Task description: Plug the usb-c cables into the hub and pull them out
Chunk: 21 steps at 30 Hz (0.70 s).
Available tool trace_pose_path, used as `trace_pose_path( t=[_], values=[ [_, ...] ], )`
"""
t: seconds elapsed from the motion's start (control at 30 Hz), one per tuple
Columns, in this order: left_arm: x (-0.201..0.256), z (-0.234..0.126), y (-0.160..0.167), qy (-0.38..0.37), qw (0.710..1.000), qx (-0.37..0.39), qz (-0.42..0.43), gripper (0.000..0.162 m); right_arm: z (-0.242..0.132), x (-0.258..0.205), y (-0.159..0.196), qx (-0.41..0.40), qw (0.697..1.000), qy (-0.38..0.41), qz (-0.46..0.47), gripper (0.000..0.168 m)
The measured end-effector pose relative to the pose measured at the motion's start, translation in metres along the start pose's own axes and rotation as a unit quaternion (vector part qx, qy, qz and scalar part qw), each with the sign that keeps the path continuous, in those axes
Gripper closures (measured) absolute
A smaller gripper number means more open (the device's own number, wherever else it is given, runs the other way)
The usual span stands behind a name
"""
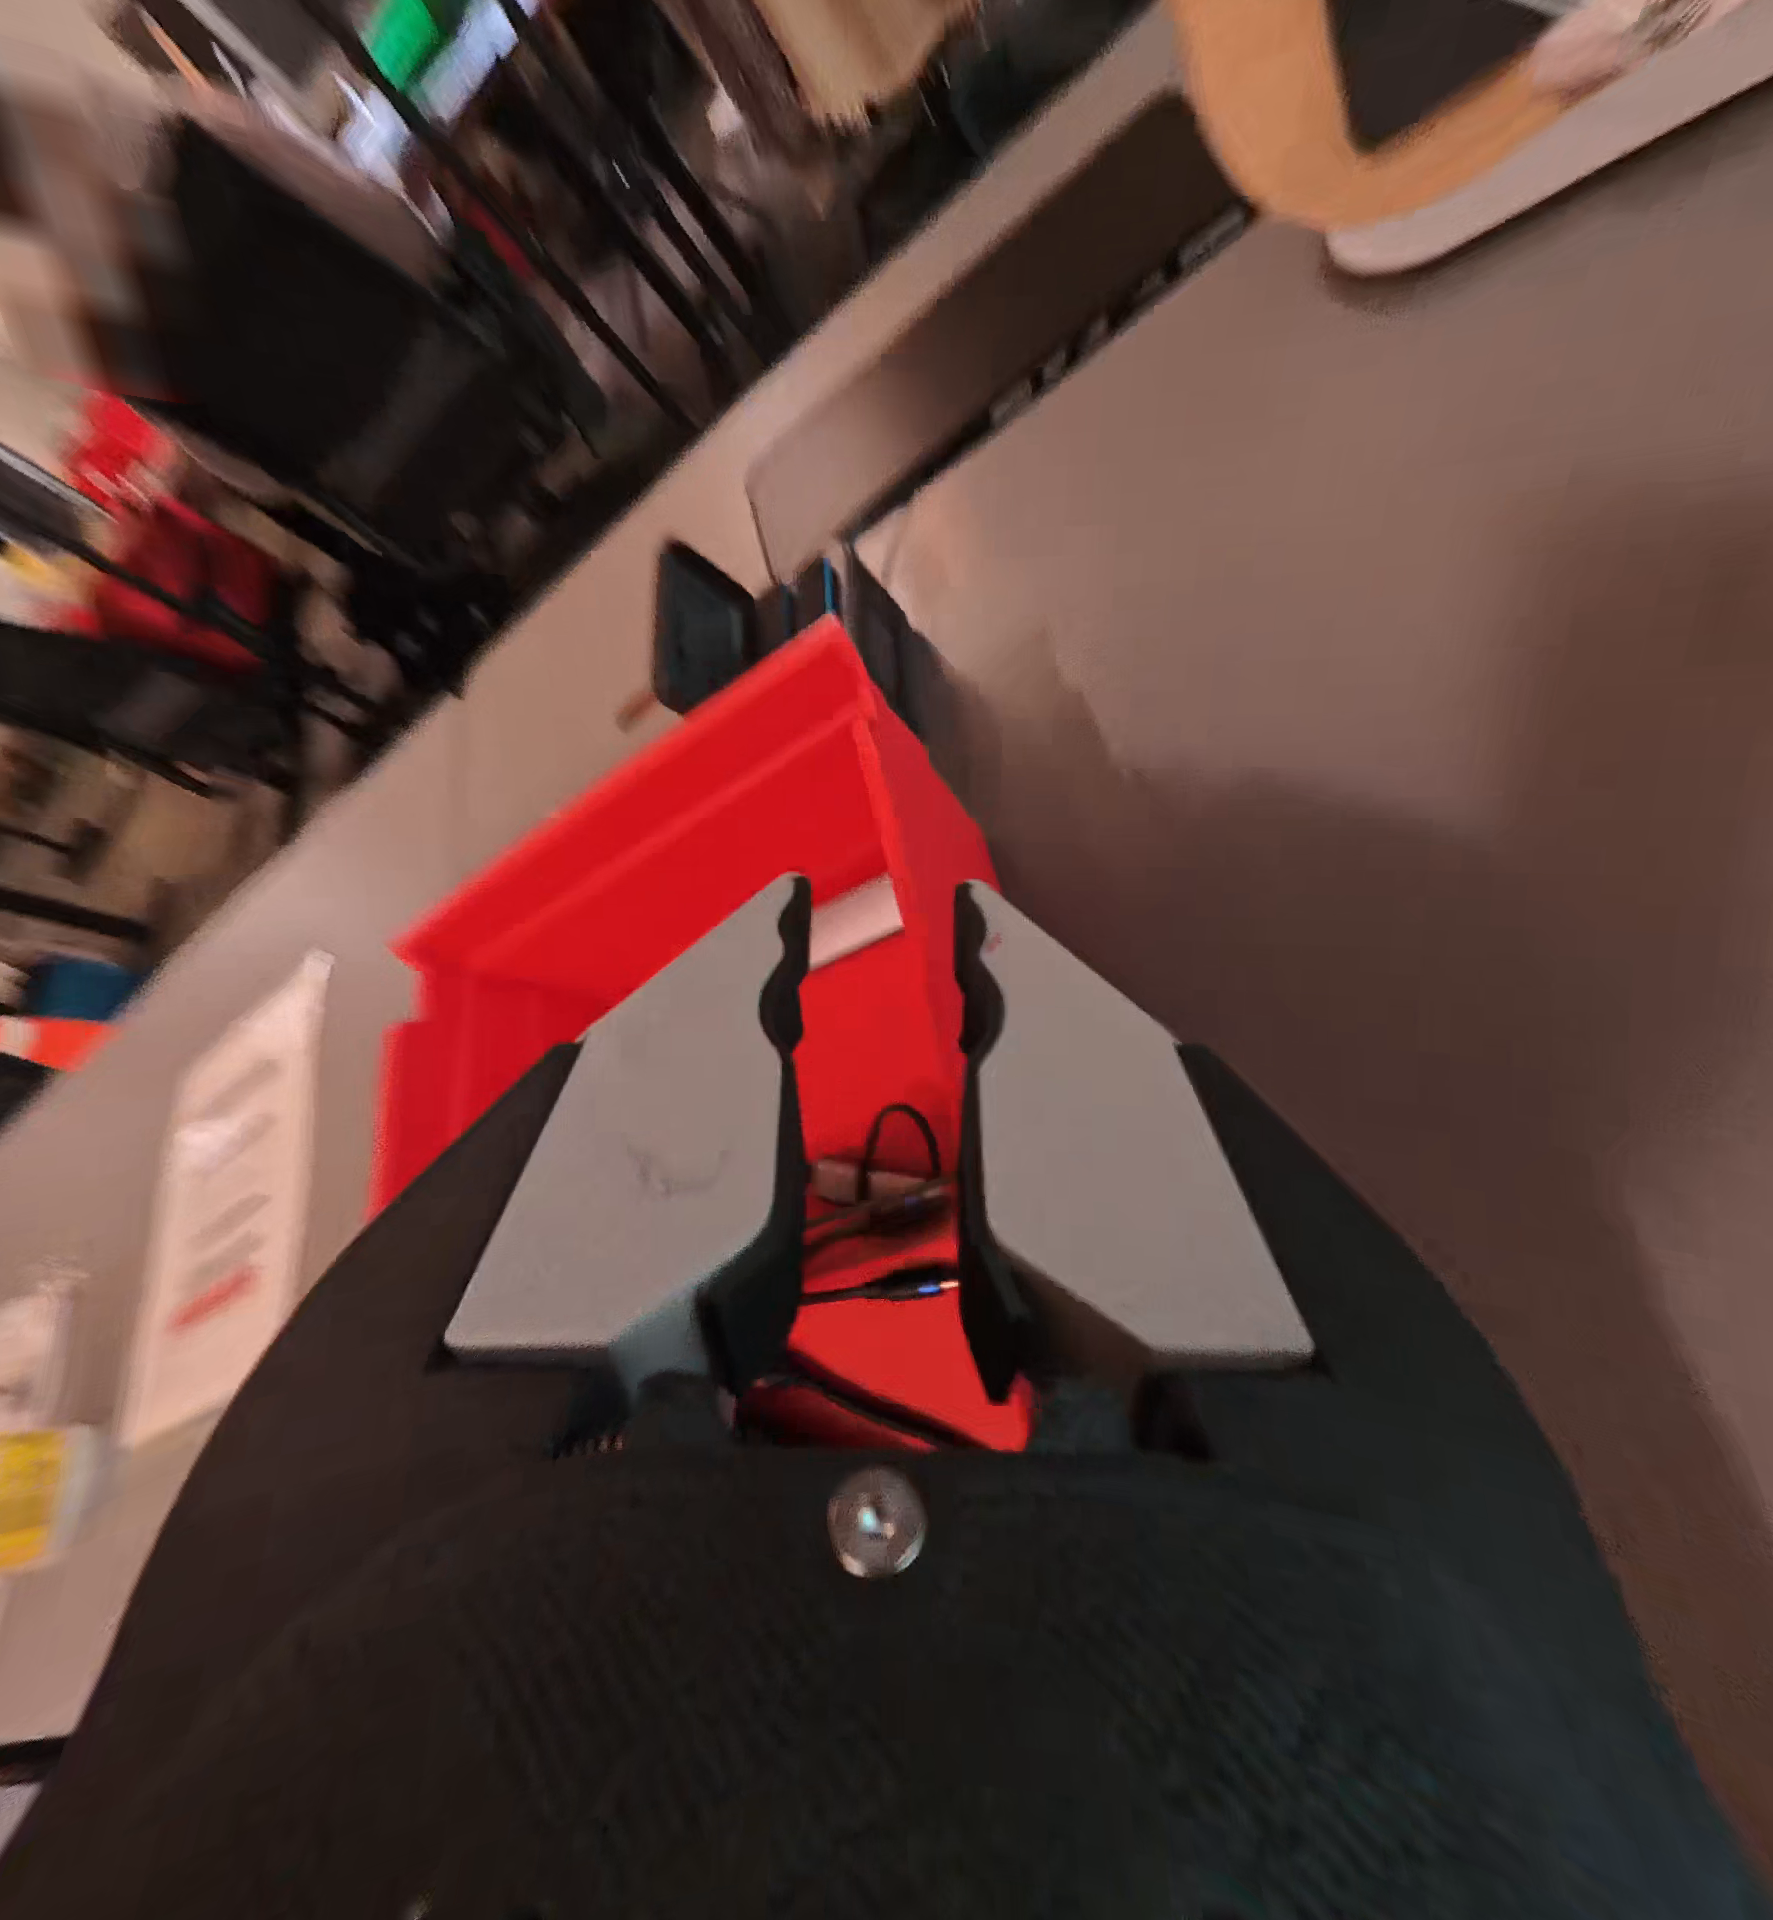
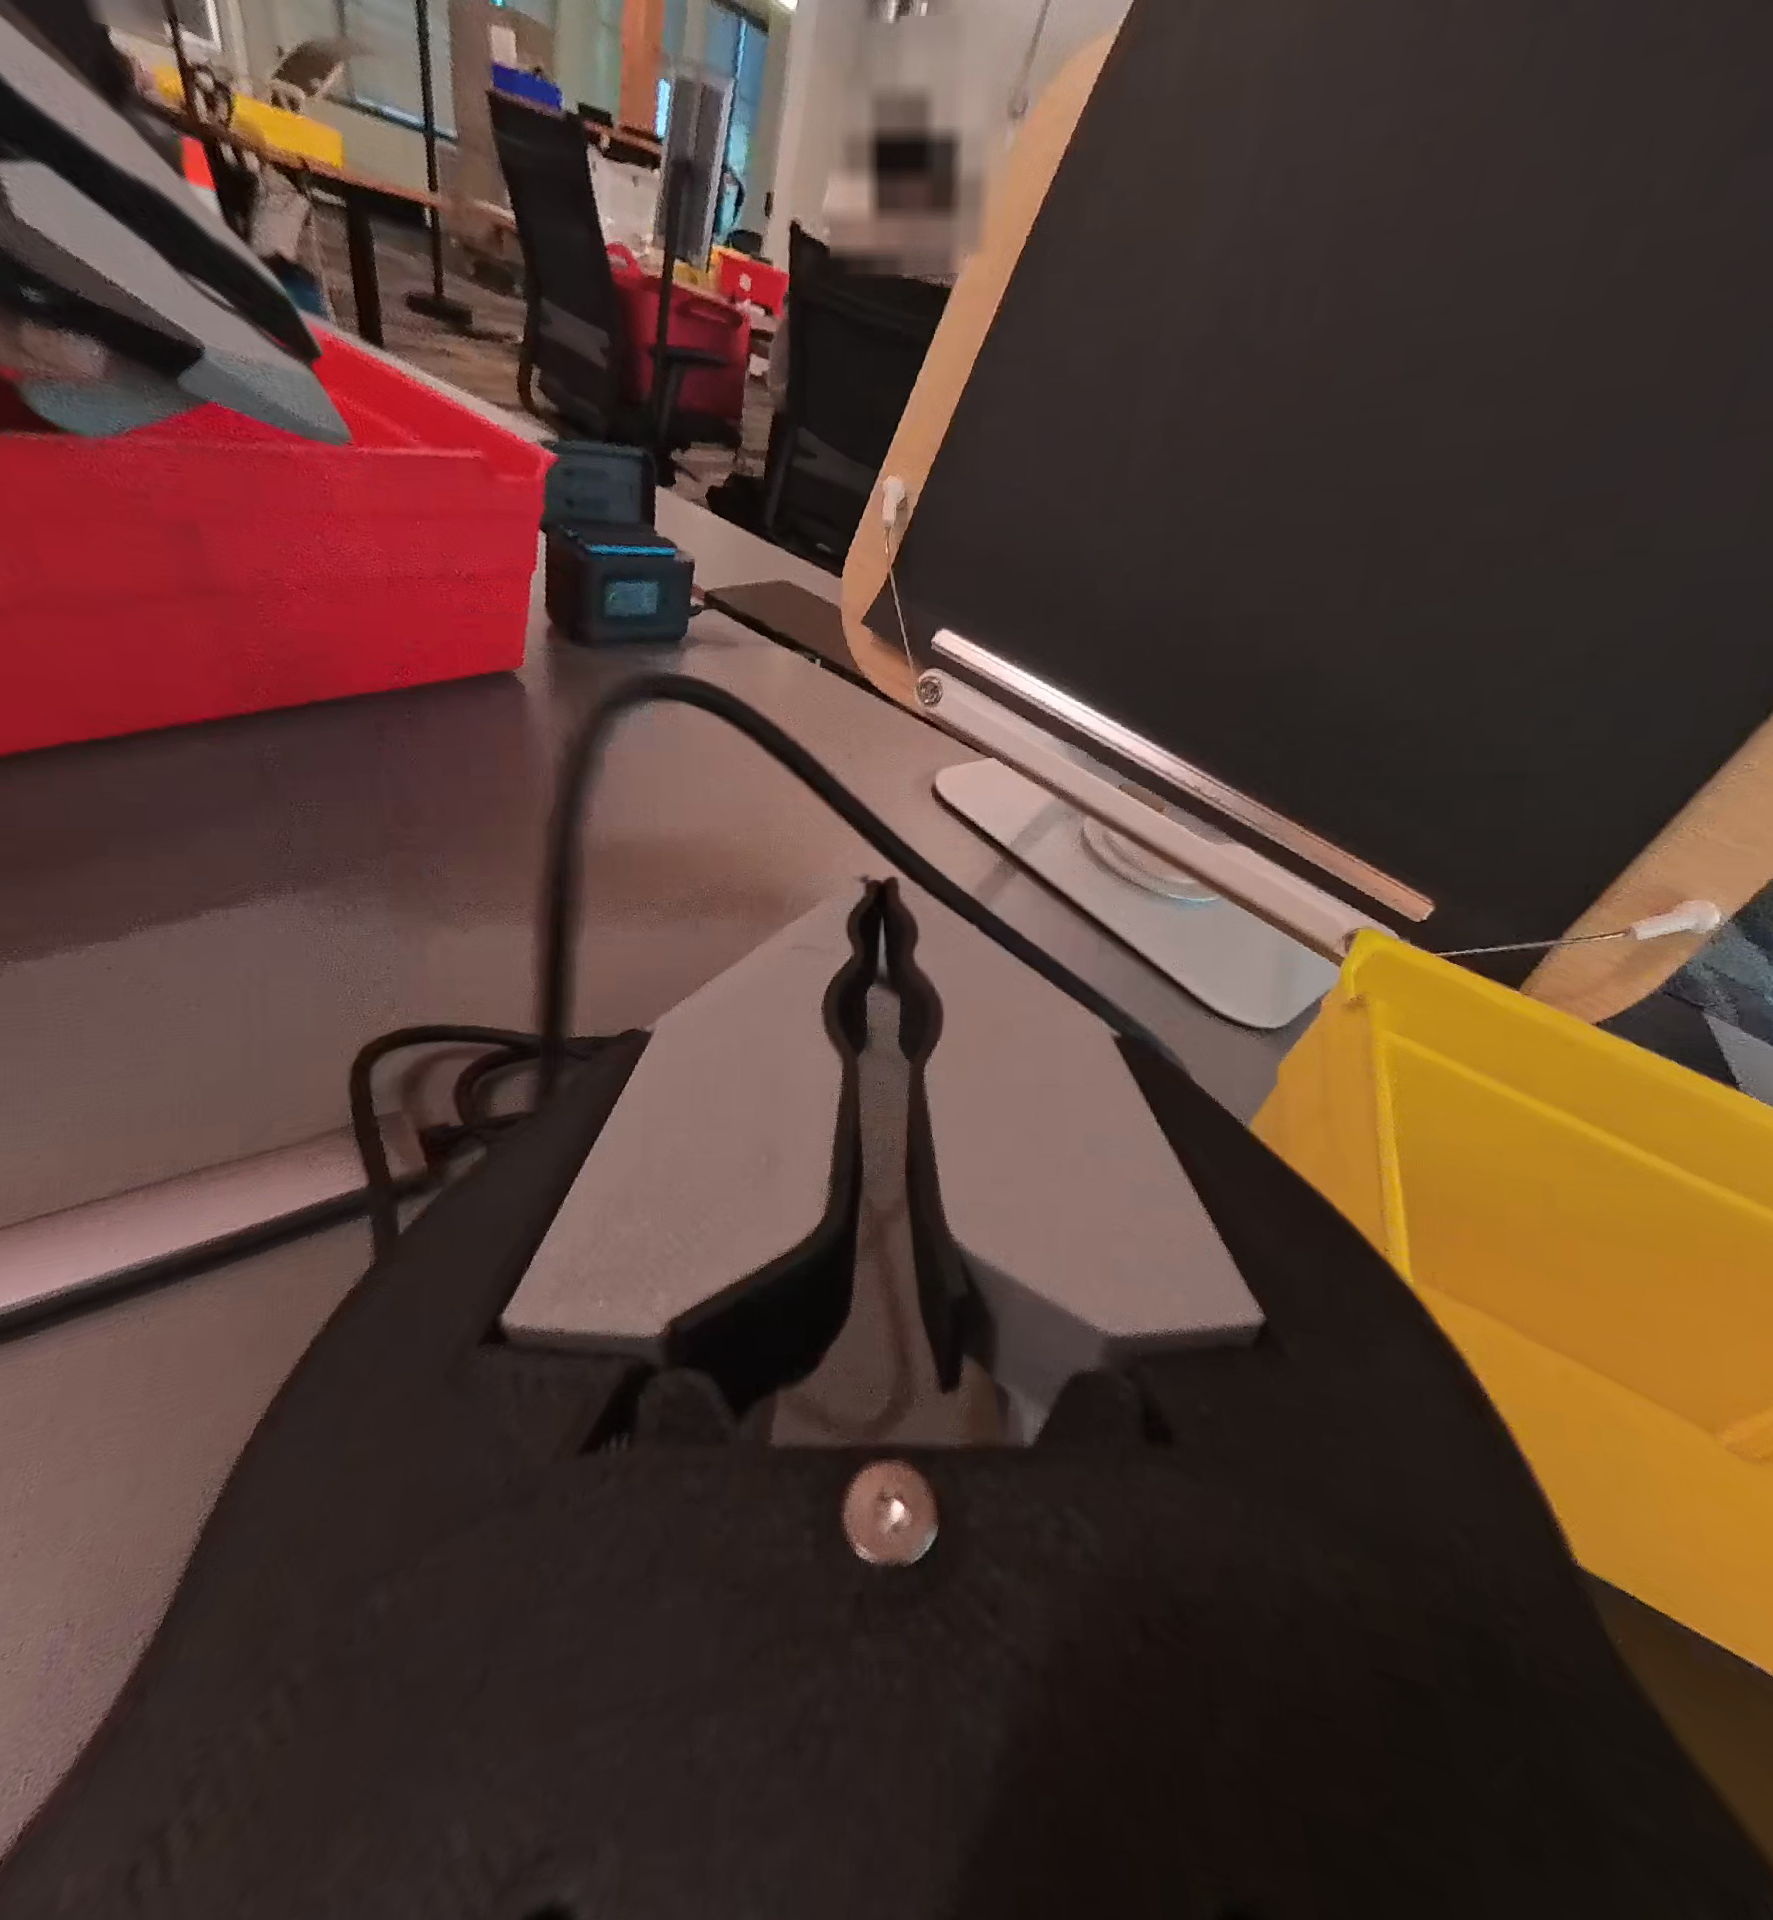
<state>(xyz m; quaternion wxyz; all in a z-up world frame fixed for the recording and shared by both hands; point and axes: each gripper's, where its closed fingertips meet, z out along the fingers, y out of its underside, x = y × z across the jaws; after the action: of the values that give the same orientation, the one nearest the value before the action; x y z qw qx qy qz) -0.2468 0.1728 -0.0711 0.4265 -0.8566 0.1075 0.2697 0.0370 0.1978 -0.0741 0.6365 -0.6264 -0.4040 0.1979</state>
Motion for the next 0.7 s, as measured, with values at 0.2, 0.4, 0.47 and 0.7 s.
trace_pose_path(
  t=[0.2, 0.4, 0.47, 0.7],
  values=[
    [0.105, -0.085, -0.021, 0.140, 0.986, 0.055, 0.075, 0.130, -0.002, 0.000, -0.006, 0.012, 1.000, 0.001, 0.004, 0.168],
    [0.228, -0.106, 0.025, 0.312, 0.949, 0.022, 0.045, 0.107, -0.003, -0.003, -0.005, 0.015, 1.000, -0.009, -0.001, 0.166],
    [0.243, -0.101, 0.041, 0.329, 0.944, -0.007, 0.034, 0.101, -0.001, -0.011, -0.004, 0.016, 0.999, -0.033, 0.011, 0.158],
    [0.243, -0.096, 0.048, 0.337, 0.941, 0.022, 0.037, 0.139, -0.004, -0.097, 0.008, -0.028, 0.956, -0.287, 0.059, 0.141]
  ],
)
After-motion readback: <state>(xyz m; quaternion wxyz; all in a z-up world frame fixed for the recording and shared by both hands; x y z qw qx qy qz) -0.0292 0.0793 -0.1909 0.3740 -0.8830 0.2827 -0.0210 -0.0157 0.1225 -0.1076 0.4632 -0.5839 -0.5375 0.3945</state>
